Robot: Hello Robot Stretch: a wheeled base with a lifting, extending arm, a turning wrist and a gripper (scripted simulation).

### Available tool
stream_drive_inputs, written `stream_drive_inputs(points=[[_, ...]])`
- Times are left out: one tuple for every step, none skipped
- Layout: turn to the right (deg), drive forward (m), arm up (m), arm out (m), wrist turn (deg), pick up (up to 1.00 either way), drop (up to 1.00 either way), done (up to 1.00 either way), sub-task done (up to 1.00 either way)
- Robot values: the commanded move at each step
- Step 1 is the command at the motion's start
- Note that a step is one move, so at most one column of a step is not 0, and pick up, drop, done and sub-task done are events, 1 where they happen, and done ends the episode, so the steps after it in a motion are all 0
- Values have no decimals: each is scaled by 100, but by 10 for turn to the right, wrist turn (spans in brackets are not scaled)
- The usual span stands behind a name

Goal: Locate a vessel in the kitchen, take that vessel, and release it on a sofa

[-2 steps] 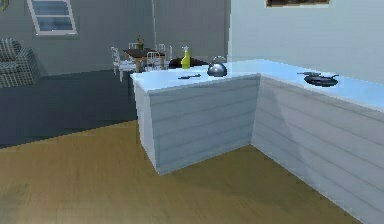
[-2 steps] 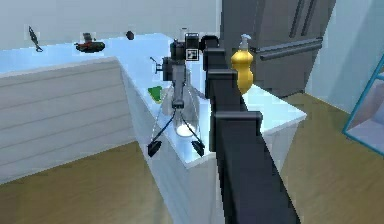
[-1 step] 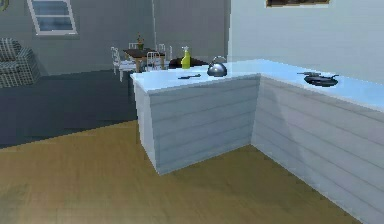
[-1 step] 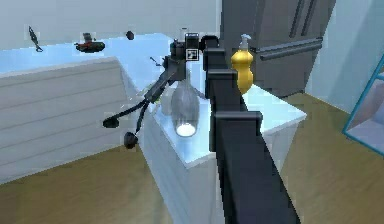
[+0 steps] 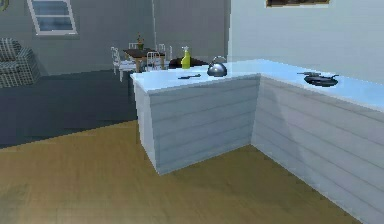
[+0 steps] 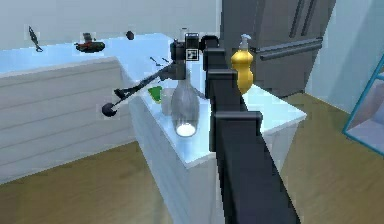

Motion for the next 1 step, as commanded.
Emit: stream_drive_inputs(points=[[0,0,0,0,450,0,0,0,0]])
